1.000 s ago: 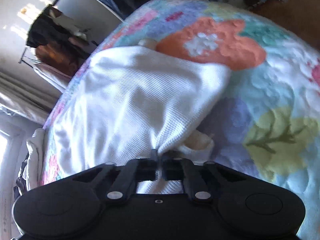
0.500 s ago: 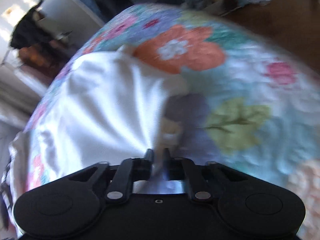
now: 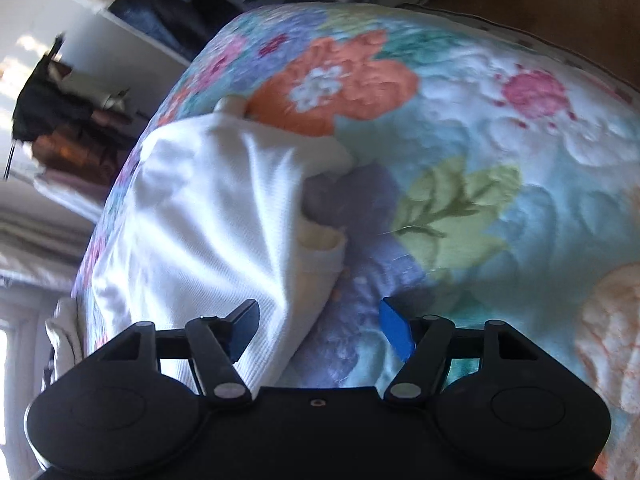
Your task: Fold clothes
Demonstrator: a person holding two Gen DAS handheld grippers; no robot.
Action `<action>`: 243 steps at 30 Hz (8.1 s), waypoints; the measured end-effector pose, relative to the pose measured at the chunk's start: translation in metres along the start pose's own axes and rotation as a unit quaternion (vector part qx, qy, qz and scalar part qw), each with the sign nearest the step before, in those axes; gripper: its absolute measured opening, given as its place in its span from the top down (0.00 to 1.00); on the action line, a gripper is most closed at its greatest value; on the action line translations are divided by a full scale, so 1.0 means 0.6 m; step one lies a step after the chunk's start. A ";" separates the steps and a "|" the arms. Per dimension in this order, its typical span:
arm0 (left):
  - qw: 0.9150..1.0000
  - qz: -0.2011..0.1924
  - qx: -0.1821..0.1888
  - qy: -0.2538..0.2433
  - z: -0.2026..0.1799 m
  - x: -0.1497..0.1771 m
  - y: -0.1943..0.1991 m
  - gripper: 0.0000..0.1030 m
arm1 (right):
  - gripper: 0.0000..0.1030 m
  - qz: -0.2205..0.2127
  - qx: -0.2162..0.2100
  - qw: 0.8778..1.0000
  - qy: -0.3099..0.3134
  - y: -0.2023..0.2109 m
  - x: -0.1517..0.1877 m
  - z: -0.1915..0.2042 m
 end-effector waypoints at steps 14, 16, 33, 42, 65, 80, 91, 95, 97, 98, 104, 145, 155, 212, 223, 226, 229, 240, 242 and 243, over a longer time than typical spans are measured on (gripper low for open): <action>0.980 -0.042 -0.183 -0.062 0.002 -0.003 -0.033 0.00 | 0.42 -0.019 -0.010 0.999 0.024 -0.053 -0.022 0.025; 0.989 -0.049 -0.125 -0.059 0.000 -0.004 -0.027 0.10 | 0.68 -0.032 0.000 0.999 0.042 -0.053 -0.025 0.030; 0.989 -0.068 0.079 0.105 0.038 -0.004 -0.055 0.12 | 0.86 -0.072 -0.163 0.984 -0.014 -0.010 -0.043 0.045; 0.997 -0.073 0.011 0.017 -0.006 -0.044 -0.057 0.91 | 0.86 -0.069 -0.133 0.989 0.000 -0.014 -0.038 0.043; 0.992 -0.110 -0.010 0.068 0.018 -0.044 -0.077 0.89 | 0.88 -0.028 -0.080 0.995 0.057 -0.049 -0.006 0.067; 0.992 -0.127 -0.013 -0.012 -0.045 -0.065 0.037 0.91 | 0.91 -0.137 -0.103 0.981 0.090 0.069 0.025 0.096; 0.993 -0.088 -0.003 -0.077 -0.098 -0.059 0.105 0.91 | 0.91 -0.171 -0.142 0.971 0.084 0.147 0.073 0.086; 0.994 -0.084 0.020 -0.065 -0.108 -0.030 0.138 0.91 | 0.91 -0.180 -0.135 0.971 0.080 0.188 0.106 0.080; 0.994 -0.079 0.024 -0.071 -0.120 -0.012 0.159 0.91 | 0.91 -0.180 -0.132 0.972 0.078 0.209 0.123 0.074; 0.994 -0.075 0.029 -0.074 -0.129 -0.003 0.169 0.91 | 0.91 -0.182 -0.132 0.971 0.080 0.221 0.132 0.070; 0.995 -0.027 0.097 -0.010 -0.166 0.050 0.238 0.91 | 0.91 -0.193 -0.170 0.963 0.085 0.315 0.156 0.042; 0.983 -0.072 0.007 0.169 0.255 -0.354 0.069 0.87 | 0.62 -0.078 -0.133 0.972 0.180 -0.077 -0.106 0.460; 0.985 -0.096 0.017 0.141 0.270 -0.337 0.061 0.85 | 0.41 -0.203 -0.003 0.916 0.347 0.011 -0.024 0.364; 0.990 -0.066 -0.118 -0.046 0.214 -0.382 0.074 0.51 | 0.45 -0.144 0.046 0.912 0.380 -0.099 0.053 0.463; 0.960 -0.036 -0.256 -0.105 0.202 -0.316 0.023 0.47 | 0.68 -0.133 0.028 0.958 0.251 -0.112 -0.012 0.286; 0.960 -0.035 -0.260 -0.095 0.190 -0.311 0.047 0.47 | 0.67 -0.164 0.061 0.945 0.277 -0.092 -0.007 0.289; 0.963 -0.043 -0.248 -0.101 0.161 -0.312 0.074 0.45 | 0.61 -0.181 0.096 0.938 0.281 -0.069 -0.004 0.278; 0.983 -0.036 -0.152 -0.094 0.079 -0.244 0.088 0.32 | 0.44 -0.140 0.058 0.972 0.181 -0.012 0.029 0.212; 0.985 -0.029 -0.154 -0.078 0.085 -0.221 0.085 0.32 | 0.44 -0.137 0.050 0.974 0.171 -0.005 0.040 0.208; 0.985 -0.026 -0.156 -0.071 0.087 -0.210 0.085 0.32 | 0.43 -0.138 0.047 0.975 0.168 -0.001 0.045 0.206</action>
Point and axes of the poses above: each gripper's, at about its wrist camera, not at the fingertips, and y roughly against the way its jaws point, z to its left, x to its underside, the point moved 4 cm from there along -y, roughly the way its jaws point, and after that the axes turned 14 degrees about x, right-handed, at the moved point
